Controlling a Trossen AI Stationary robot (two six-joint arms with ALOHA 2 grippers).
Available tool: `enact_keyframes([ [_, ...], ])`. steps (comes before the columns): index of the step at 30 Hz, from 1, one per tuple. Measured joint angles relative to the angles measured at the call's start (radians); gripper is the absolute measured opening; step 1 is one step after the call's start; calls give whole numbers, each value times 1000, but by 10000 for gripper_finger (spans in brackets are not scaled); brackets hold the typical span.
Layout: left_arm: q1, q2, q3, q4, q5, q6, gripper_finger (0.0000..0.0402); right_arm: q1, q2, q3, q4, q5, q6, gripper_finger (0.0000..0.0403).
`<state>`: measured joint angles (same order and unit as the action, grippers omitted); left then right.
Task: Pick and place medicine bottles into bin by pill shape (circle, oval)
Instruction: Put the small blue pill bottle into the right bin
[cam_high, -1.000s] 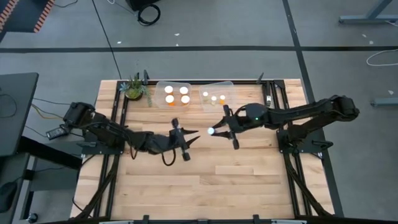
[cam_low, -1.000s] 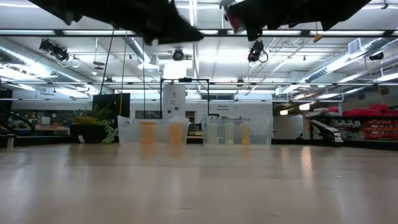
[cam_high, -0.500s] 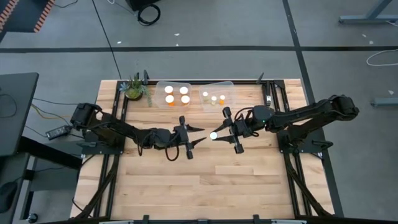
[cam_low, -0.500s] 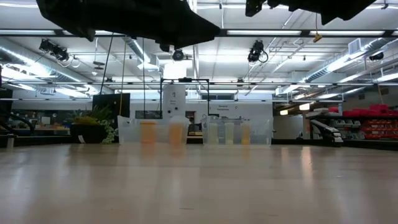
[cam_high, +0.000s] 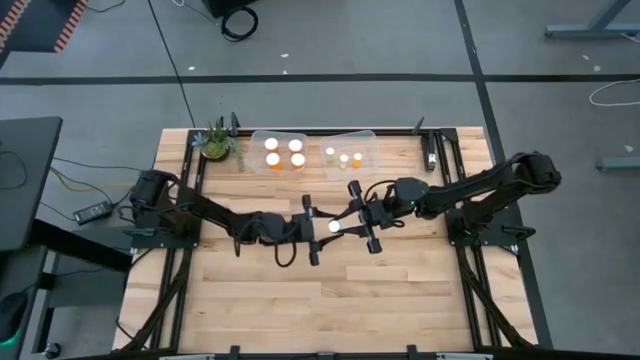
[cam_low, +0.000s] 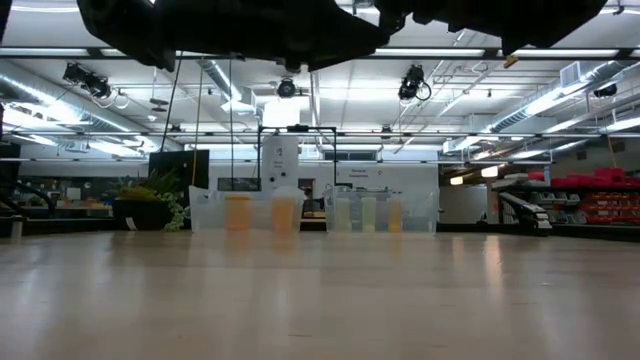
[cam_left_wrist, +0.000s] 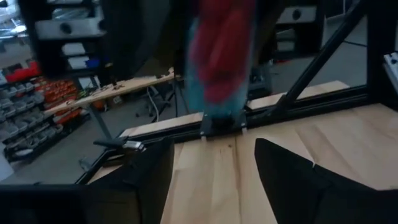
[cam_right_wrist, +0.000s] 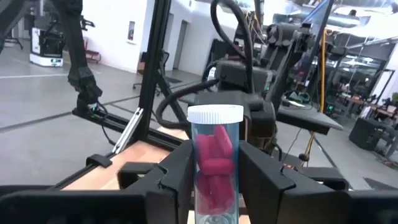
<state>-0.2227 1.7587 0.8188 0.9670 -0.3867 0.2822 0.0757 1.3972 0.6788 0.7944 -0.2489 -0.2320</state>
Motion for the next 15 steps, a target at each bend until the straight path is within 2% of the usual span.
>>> enact_keyframes([
  [15,-16,15,27,19,1,3,198,6,19,0,-12,-22,-4,122],
])
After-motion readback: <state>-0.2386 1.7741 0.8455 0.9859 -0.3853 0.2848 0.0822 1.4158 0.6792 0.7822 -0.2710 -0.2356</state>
